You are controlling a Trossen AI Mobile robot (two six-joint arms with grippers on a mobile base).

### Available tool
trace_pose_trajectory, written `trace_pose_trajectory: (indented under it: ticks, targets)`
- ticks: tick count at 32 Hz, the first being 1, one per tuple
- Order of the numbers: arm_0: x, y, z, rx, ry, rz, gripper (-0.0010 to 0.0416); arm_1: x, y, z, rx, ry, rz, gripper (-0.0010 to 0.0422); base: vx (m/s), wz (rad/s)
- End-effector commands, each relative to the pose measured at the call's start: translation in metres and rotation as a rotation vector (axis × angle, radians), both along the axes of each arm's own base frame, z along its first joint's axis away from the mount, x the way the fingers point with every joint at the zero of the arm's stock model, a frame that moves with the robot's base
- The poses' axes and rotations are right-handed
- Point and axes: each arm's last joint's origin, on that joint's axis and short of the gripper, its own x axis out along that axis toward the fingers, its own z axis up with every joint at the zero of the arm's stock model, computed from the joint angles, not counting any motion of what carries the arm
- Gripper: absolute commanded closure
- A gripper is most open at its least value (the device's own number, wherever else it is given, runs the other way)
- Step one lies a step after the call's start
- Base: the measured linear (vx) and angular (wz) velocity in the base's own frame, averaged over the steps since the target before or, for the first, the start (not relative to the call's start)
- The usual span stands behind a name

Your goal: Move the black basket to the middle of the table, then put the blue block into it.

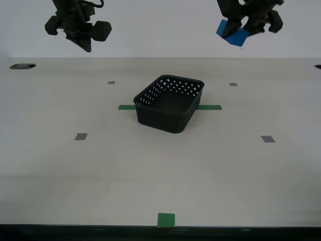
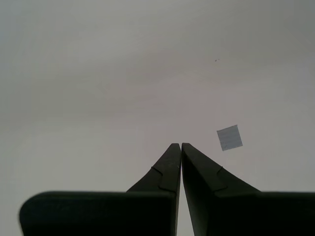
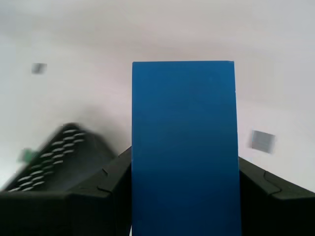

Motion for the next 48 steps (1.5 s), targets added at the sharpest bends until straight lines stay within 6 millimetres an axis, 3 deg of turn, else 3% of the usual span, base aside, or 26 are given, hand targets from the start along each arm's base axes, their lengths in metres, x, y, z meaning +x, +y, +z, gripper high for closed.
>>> trace_pose_trajectory:
  ticks: [1,2,5,6,7,13,19,24,25,27,30,31,33,48]
  targets:
    - [-0.014,0.027,0.013,0.039,-0.002,0.098,0.0407,0.001,0.001,0.001,-0.004,-0.009,0.002,0.0412,0.000,0.000]
    - [-0.018,0.032,0.014,0.042,0.002,0.115,0.0407,0.001,0.001,0.001,-0.004,-0.009,0.002,0.0412,0.000,0.000]
    - [-0.044,0.080,0.014,0.026,0.052,0.248,0.0407,0.001,0.002,0.001,-0.004,-0.008,0.003,0.0412,0.000,0.000]
    - [-0.047,0.086,0.014,0.025,0.053,0.266,0.0407,0.001,0.002,0.001,-0.003,-0.009,0.004,0.0412,0.000,0.000]
    - [-0.063,0.112,0.011,0.020,0.060,0.341,0.0407,0.001,0.002,0.001,-0.004,-0.008,0.005,0.0412,0.000,0.000]
    - [-0.101,0.158,-0.007,-0.003,0.077,0.488,0.0406,-0.001,0.004,0.000,0.000,0.019,0.007,0.0412,0.000,0.000]
    - [-0.096,0.158,-0.006,-0.082,-0.027,0.497,0.0386,-0.003,0.004,-0.002,0.006,0.046,0.001,0.0412,0.000,0.000]
    - [-0.093,0.158,-0.005,-0.144,-0.097,0.486,0.0243,-0.006,0.005,-0.003,0.010,0.079,0.000,0.0412,0.000,0.000]
    - [-0.093,0.158,-0.005,-0.146,-0.097,0.485,0.0231,-0.007,0.005,-0.003,0.011,0.083,0.000,0.0412,0.000,0.000]
    - [-0.092,0.157,-0.005,-0.183,-0.112,0.456,0.0143,-0.007,0.005,-0.004,0.012,0.090,0.000,0.0412,0.000,0.000]
    - [-0.091,0.156,-0.005,-0.204,-0.119,0.441,0.0102,-0.007,0.005,-0.004,0.012,0.091,0.000,0.0412,0.000,0.000]
    - [-0.091,0.156,-0.005,-0.205,-0.120,0.440,0.0056,-0.008,0.005,-0.004,0.013,0.097,0.000,0.0412,0.000,0.000]
    - [-0.091,0.156,-0.007,-0.213,-0.109,0.440,0.0021,-0.008,0.004,-0.004,0.013,0.099,-0.001,0.0412,0.000,0.000]
    - [-0.093,0.154,-0.010,-0.225,-0.091,0.446,0.0016,-0.010,0.004,-0.005,0.015,0.118,-0.002,0.0412,0.000,0.000]
